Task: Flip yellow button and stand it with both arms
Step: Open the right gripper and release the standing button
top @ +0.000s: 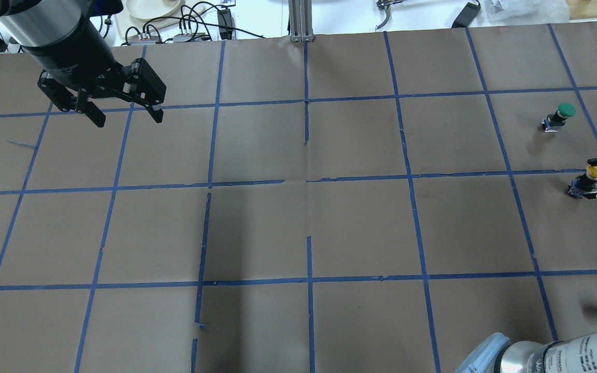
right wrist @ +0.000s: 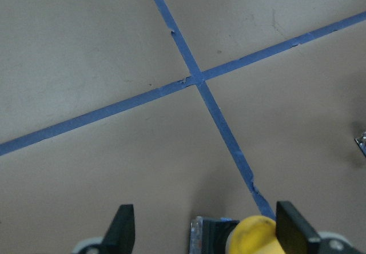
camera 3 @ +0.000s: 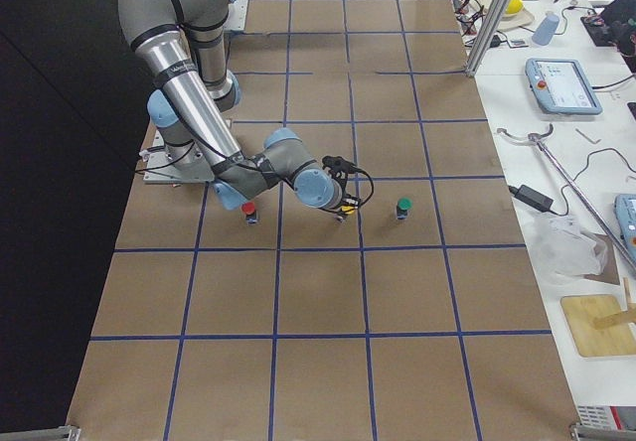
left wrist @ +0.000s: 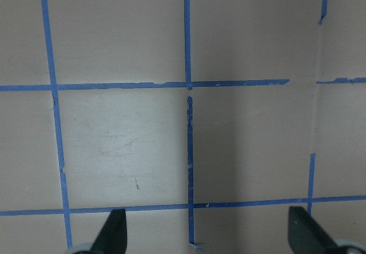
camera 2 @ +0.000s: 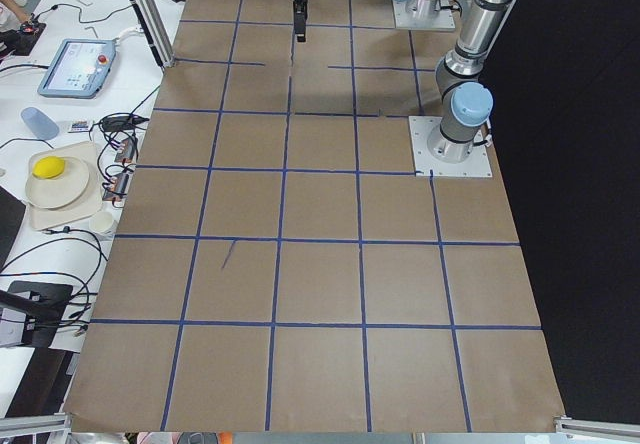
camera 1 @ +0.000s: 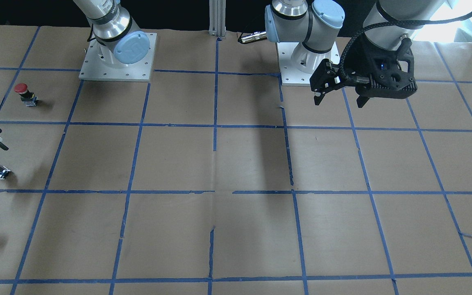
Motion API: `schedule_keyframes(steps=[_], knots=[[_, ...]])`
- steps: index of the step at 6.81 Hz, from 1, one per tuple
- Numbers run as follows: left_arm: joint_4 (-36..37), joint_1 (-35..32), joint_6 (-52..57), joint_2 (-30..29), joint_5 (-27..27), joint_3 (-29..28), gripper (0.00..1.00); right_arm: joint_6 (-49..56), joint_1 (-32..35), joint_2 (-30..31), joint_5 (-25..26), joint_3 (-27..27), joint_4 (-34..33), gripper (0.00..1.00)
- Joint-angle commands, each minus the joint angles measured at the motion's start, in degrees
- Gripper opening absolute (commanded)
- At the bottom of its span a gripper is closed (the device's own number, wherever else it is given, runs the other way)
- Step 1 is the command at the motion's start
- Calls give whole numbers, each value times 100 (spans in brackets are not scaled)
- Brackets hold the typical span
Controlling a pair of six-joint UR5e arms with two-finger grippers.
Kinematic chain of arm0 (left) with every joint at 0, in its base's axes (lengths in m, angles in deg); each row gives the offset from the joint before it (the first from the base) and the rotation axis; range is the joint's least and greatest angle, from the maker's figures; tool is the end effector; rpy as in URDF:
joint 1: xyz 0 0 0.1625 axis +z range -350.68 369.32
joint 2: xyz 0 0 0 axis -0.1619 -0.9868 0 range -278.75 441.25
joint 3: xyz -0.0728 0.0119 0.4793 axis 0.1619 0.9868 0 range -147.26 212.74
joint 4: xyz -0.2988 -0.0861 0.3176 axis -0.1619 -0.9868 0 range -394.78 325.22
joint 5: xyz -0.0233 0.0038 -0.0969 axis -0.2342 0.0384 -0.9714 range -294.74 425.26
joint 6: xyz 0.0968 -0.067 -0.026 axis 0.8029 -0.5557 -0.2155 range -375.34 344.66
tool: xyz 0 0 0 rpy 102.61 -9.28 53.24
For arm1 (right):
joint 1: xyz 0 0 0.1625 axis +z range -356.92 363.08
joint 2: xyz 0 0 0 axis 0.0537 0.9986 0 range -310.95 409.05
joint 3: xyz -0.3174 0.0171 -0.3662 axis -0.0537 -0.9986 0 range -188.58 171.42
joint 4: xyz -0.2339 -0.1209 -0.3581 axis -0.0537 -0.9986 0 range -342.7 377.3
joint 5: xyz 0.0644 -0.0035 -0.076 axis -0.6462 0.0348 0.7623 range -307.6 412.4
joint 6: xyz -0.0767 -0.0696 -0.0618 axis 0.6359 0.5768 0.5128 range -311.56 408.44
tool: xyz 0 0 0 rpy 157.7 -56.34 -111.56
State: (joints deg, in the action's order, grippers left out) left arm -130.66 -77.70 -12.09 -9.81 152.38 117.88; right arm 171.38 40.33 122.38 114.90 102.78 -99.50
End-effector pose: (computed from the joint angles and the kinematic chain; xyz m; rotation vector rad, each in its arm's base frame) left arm -0.1118 -0.5339 0.5516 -0.0060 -3.0890 -0.0519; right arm -0.3234 -0.4833 0.2415 -1.5833 2.3722 -0.6867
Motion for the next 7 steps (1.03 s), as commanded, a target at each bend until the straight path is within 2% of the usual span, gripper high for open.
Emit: schedule_keyframes(steps=[1, 3, 5, 6, 7], knots=[[0, 0, -1, -8, -2, 3, 100, -818, 10, 398, 96, -62, 550, 100], [9, 0, -1, -8, -10, -15, 100, -1874, 45, 1031, 350, -62, 735, 100], [9, 0, -1, -8, -10, -24, 100, -4545, 141, 1698, 640, -132, 1096, 100], [9, 0, -1, -8, -10, -15, 100, -6057, 516, 1928, 1033, -167, 1167, 100], [9, 0, -1, -8, -10, -15, 100, -7525, 1094, 2078, 1724, -368, 1176, 100]])
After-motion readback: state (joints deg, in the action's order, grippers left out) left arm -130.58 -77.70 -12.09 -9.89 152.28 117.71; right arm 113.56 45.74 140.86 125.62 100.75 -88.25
